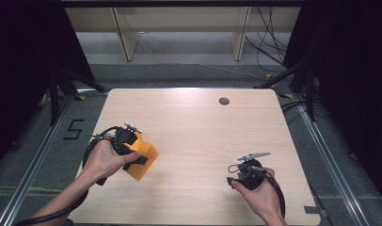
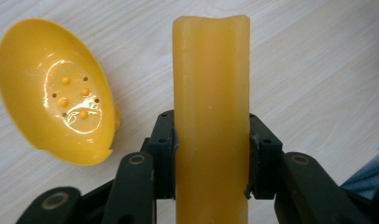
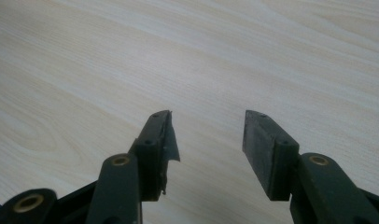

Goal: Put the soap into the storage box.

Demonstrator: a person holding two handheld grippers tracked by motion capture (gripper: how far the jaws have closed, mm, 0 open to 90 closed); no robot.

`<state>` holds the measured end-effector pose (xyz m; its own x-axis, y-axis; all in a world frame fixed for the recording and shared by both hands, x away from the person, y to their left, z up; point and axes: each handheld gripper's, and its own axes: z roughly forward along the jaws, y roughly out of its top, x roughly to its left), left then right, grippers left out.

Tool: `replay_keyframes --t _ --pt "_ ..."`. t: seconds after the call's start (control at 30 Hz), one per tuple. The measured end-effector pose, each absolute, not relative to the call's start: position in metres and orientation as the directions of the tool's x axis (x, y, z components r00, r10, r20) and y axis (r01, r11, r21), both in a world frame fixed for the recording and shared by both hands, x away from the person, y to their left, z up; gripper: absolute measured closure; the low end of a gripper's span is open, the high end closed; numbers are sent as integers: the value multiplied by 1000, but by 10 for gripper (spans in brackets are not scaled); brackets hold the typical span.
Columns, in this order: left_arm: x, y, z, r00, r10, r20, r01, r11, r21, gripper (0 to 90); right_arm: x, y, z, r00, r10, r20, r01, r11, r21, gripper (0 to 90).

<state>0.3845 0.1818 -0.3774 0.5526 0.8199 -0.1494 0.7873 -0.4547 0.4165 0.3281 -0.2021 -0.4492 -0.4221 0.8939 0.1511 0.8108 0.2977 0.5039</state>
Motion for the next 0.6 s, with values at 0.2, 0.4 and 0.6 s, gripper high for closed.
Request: replay_keyframes --t 0.2,0.4,0.6 --pt "391 192 -373 515 844 -152 807 -418 418 609 329 -204 -448 -413 895 169 811 277 516 525" --pt "395 200 -368 445 882 -158 836 -346 425 609 328 -204 -447 -415 887 204 813 261 521 524" --pt "401 208 -366 401 901 -162 858 -308 411 609 328 -204 -447 -412 888 205 815 259 519 524"
